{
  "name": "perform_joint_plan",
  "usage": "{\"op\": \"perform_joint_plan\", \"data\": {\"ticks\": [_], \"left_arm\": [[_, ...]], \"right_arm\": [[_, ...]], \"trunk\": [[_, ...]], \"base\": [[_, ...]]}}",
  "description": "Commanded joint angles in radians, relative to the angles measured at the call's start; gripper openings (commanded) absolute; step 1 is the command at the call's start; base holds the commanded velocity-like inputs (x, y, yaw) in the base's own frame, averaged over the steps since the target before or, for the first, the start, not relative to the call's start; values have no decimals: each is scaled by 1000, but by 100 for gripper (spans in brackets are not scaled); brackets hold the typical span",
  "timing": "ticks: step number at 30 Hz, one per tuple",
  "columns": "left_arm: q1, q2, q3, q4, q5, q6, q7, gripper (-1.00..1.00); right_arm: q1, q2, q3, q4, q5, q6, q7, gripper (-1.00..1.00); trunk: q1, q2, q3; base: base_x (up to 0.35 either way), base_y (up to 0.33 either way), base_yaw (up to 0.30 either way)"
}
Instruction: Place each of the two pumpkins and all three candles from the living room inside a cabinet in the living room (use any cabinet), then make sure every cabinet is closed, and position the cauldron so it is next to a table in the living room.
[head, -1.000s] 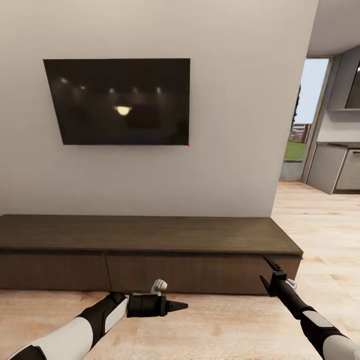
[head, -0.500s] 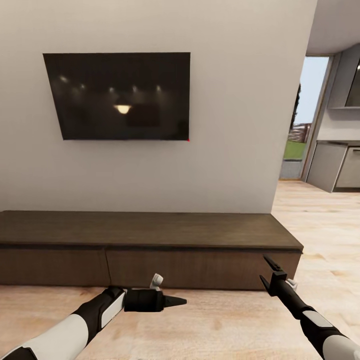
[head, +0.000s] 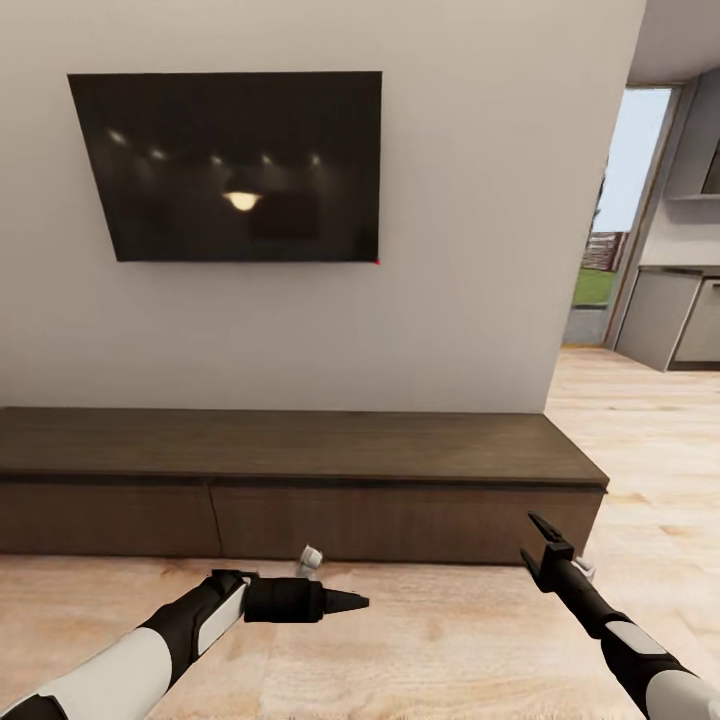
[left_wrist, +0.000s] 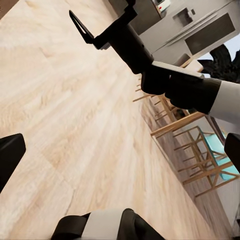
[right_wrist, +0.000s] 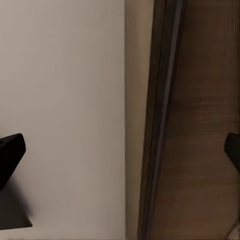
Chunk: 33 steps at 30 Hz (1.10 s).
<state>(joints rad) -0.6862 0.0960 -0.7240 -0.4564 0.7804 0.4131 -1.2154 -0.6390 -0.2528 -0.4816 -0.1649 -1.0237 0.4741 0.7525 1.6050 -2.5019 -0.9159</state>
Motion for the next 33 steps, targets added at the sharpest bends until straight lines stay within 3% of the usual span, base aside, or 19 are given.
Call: {"op": "perform_joint_plan", "data": {"ticks": [1,33], "left_arm": [[-1,1,-6,-1,10,10,0,100],[-1,1,-6,-1,10,9,0,100]], "right_arm": [[-1,0,-1,1,-7,8,1,100],[-1,0,0,-1,-6,8,1,100]], "trunk": [[0,-1,-5],[13,-8,-117]], "base": [[0,0,0],[0,0,0]]}}
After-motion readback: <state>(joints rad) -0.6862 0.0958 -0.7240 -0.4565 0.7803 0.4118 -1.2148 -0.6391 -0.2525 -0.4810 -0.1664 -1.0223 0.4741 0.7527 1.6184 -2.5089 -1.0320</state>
